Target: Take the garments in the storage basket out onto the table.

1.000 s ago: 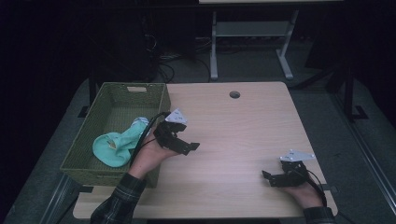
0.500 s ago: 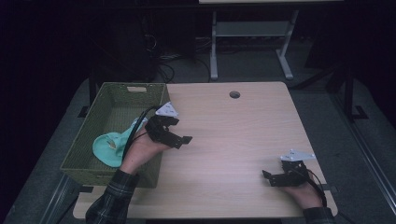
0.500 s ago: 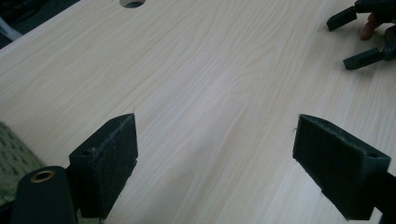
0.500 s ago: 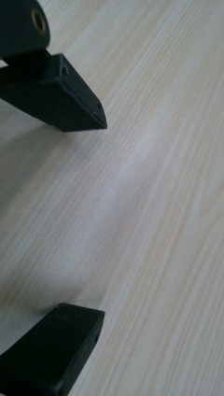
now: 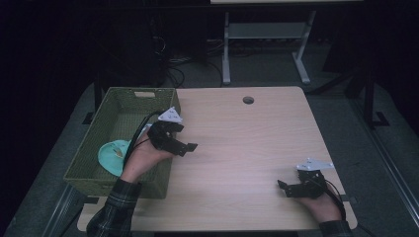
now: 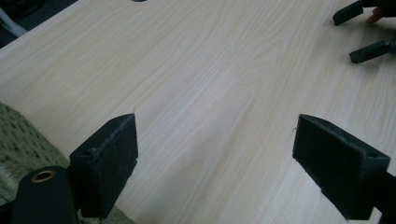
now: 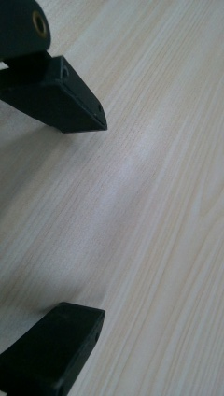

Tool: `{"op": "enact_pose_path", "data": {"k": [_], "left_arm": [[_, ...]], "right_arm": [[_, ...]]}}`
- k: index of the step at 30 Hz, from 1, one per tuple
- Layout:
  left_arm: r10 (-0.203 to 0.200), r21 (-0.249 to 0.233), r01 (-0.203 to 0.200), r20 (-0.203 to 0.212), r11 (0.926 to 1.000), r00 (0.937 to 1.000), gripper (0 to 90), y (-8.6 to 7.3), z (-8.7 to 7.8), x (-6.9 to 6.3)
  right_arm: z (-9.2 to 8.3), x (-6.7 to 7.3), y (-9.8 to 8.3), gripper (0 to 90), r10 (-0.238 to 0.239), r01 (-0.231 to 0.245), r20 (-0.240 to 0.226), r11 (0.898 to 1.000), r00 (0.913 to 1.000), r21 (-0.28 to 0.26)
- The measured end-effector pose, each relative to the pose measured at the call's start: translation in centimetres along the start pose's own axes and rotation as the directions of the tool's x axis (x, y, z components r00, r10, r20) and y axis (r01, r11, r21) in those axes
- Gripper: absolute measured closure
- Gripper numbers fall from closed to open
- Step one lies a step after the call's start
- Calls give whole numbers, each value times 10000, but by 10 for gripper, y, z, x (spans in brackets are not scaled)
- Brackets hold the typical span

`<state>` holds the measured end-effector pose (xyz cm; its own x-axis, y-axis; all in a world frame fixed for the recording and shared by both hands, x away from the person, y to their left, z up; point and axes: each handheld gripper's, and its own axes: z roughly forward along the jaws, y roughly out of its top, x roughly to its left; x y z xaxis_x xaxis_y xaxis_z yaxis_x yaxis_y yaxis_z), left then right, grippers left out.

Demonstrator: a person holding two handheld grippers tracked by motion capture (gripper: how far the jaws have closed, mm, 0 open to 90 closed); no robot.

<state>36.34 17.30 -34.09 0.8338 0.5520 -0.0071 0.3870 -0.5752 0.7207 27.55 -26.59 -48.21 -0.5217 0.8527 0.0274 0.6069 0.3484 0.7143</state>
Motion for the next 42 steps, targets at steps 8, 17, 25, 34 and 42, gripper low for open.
{"op": "enact_pose_path", "data": {"k": [8,17,25,34,42], "left_arm": [[-227,-109,224,-297,9997,9993,147,-5,-12,10],[-551,-215,538,-668,9983,9962,159,-12,-24,21],[-814,-280,792,-876,9965,9928,168,-19,-35,30],[-1089,-256,1065,-1272,9940,9859,217,-30,-49,45],[-1330,-204,1315,-1509,9911,9796,228,-44,-58,57]], "right_arm": [[0,0,0,81,3,-3,-3,10000,10000,1],[0,0,0,81,14,-14,-4,10000,10000,6],[0,0,0,81,3,-3,-3,10000,10000,1],[0,0,0,81,5,-5,-4,10000,10000,3],[0,0,0,81,5,-5,-3,10000,10000,0]]}}
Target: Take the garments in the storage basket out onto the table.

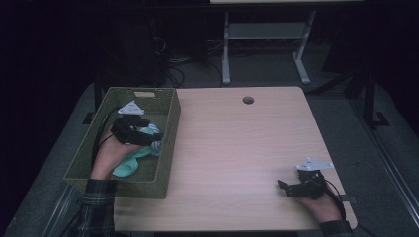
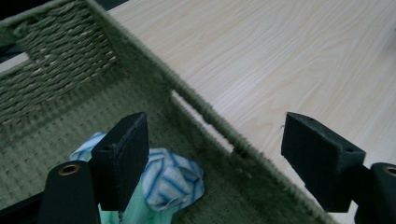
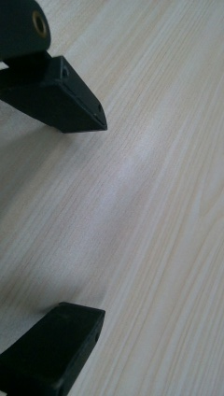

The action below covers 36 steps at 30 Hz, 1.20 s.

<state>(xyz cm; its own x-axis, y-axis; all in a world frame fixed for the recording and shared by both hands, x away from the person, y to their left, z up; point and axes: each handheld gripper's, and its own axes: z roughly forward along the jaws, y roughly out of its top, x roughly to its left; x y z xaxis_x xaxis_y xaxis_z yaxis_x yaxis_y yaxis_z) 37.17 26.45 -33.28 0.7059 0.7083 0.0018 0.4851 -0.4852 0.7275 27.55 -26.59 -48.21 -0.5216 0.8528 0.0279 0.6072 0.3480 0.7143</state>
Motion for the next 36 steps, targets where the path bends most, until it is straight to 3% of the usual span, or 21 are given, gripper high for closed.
{"op": "enact_pose_path", "data": {"k": [21,36], "left_arm": [[-363,765,405,-558,9962,9978,234,-24,9,25],[-413,1569,555,-927,9861,9948,234,-44,22,43]], "right_arm": [[0,0,0,81,24,-24,1,10000,10000,-4],[0,0,0,81,10,-10,-1,10000,10000,-8]]}}
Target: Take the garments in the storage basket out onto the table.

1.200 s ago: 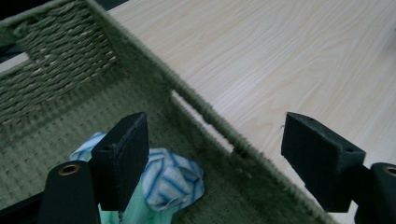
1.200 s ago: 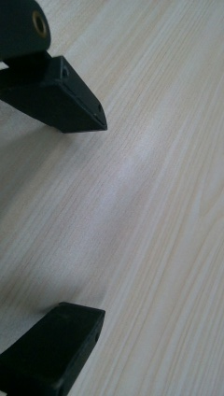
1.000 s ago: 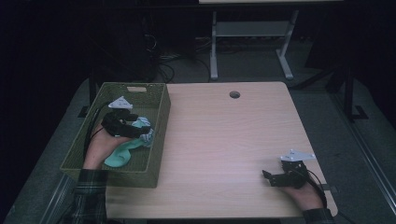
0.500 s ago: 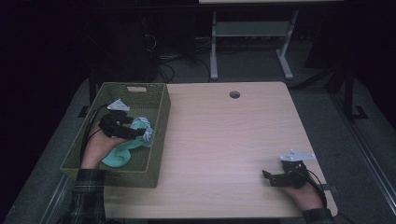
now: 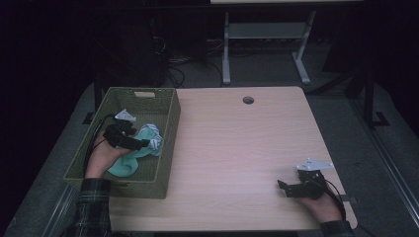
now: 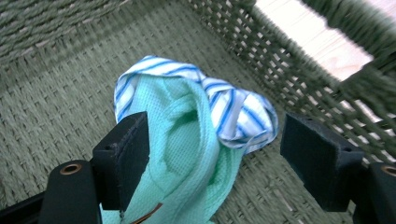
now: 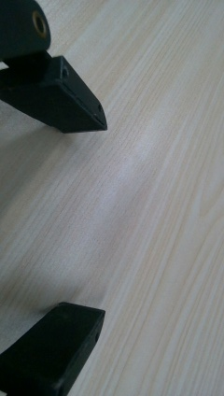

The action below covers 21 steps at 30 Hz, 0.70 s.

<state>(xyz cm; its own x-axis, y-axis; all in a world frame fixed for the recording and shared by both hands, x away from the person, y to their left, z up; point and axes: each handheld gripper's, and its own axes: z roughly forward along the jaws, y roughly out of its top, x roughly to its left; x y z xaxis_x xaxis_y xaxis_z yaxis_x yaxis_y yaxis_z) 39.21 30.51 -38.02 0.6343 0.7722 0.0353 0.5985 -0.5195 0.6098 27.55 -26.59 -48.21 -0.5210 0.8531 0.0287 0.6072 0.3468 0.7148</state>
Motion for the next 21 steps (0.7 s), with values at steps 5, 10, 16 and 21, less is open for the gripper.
{"op": "enact_pose_path", "data": {"k": [5,10,16,21], "left_arm": [[48,503,-42,-132,9987,9999,235,-4,9,3],[49,808,-42,-91,9967,9999,236,-5,15,5],[73,984,-44,-294,9951,9995,257,-10,22,8],[-44,1361,92,-355,9907,9994,279,-13,27,9]], "right_arm": [[0,0,0,81,21,-21,0,10000,10000,3],[0,0,0,81,17,-17,0,10000,10000,4],[0,0,0,81,5,-5,0,10000,10000,0],[0,0,0,81,5,-5,0,10000,10000,1]]}}
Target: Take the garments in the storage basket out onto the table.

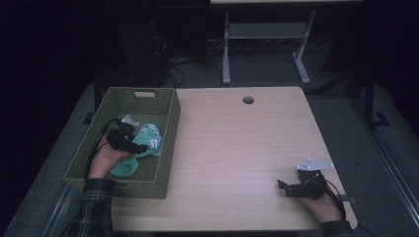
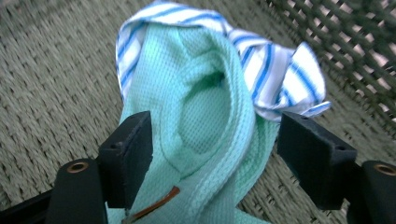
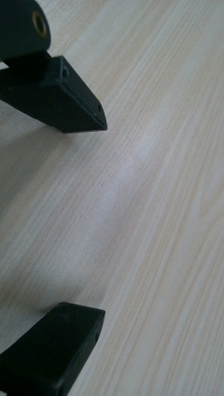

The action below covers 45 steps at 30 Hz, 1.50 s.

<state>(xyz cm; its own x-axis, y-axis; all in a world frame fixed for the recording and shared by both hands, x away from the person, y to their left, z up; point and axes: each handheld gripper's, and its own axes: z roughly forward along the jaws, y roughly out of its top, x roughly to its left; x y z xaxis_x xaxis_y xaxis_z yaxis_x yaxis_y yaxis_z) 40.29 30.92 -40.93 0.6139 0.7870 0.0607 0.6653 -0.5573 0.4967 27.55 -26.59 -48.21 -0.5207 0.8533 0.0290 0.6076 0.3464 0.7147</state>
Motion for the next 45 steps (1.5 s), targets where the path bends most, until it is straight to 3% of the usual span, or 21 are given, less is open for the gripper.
{"op": "enact_pose_path", "data": {"k": [9,12,13,14,15,16,17,18,23,26,29,37,39,41,44,45], "left_arm": [[-113,427,115,-66,9990,9999,418,-3,3,2],[-165,539,166,-24,9984,9999,559,-3,2,2],[-163,556,163,-8,9983,9999,559,-4,2,2],[-218,514,218,1,9984,9998,668,-3,1,1],[-149,573,150,-26,9982,9999,668,-3,0,2],[-237,552,238,-26,9982,9997,755,-3,-1,2],[-383,495,384,-21,9980,9993,755,-3,-1,1],[-476,434,476,-19,9979,9989,810,-3,-4,2],[-681,121,680,44,9976,9977,832,-3,-11,5],[-942,-441,959,379,9944,9948,832,-2,-21,6],[-1052,-711,1092,570,9915,9928,832,-1,-28,7],[-1380,-1501,1512,950,9770,9859,832,0,-46,8],[-1492,-1879,1702,1209,9673,9814,832,1,-52,8],[-1448,-1912,1663,1215,9674,9820,832,2,-55,8],[-1530,-2315,1841,1460,9553,9774,833,3,-63,6],[-1530,-2315,1841,1460,9553,9774,833,3,-63,6]], "right_arm": [[0,0,0,81,9,-9,2,10000,10000,8],[0,0,0,81,5,-5,0,10000,10000,3],[0,0,0,81,5,-5,0,10000,10000,3],[0,0,0,81,7,-7,2,10000,10000,5],[0,0,0,81,7,-7,2,10000,10000,5],[0,0,0,81,6,-6,-1,10000,10000,3],[0,0,0,81,6,-6,-1,10000,10000,3],[0,0,0,81,10,-10,1,10000,10000,6],[0,0,0,81,4,-4,1,10000,10000,3],[0,0,0,81,-9,9,-2,10000,10000,9],[0,0,0,81,-18,18,-1,10000,10000,5],[0,0,0,81,-11,11,0,10000,10000,8],[0,0,0,81,-19,19,-2,10000,10000,2],[0,0,0,81,-9,9,-1,10000,10000,10],[0,0,0,81,-10,10,-2,10000,10000,8],[0,0,0,81,-10,10,-2,10000,10000,8]]}}
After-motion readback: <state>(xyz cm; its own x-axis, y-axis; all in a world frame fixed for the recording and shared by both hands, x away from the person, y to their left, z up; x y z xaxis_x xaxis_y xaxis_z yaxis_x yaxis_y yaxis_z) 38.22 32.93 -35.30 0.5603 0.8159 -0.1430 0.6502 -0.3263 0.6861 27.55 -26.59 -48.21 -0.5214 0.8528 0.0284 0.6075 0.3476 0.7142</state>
